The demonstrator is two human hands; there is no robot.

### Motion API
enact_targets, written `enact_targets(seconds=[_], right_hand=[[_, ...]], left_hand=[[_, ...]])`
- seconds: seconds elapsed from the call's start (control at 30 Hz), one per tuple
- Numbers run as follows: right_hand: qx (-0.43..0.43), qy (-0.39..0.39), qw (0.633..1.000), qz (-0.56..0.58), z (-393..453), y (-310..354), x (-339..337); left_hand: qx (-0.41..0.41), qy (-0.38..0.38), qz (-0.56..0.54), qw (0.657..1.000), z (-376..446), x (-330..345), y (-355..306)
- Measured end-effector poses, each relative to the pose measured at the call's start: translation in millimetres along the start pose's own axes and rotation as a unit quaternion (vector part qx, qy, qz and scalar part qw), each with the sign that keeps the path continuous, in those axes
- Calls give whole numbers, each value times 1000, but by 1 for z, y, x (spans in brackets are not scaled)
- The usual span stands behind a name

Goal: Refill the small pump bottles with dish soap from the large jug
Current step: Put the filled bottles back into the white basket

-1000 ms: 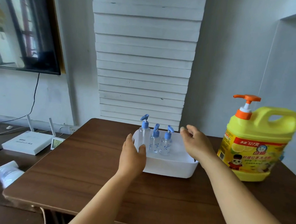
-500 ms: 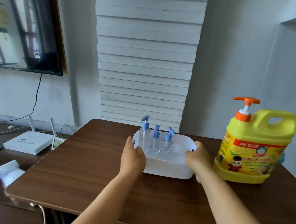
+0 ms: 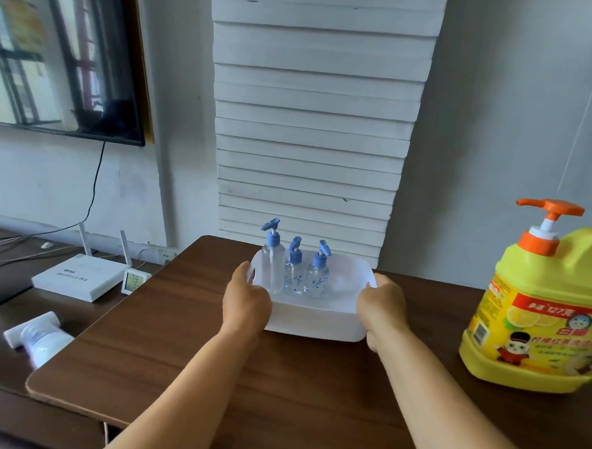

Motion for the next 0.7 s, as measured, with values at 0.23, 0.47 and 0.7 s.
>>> enact_targets(seconds=[0.23, 0.47, 0.7], right_hand=[[14, 45, 999, 22, 24, 11, 55], [17, 44, 998, 35, 45, 16, 88], [23, 36, 999, 27, 59, 17, 102]], left_hand=[[3, -23, 0, 1000, 53, -27, 4], [-6, -18, 17, 1000, 96, -33, 7], [-4, -12, 4, 1000, 112, -37, 8]])
Point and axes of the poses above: each hand's wrist, its own z-axis towards the middle knuckle, its own x-axis out of the palm, y = z × x, the point moved 2 cm from there along z, towards the middle knuckle, and after that the axes turned 6 degrees about z, right-handed, at the moved point
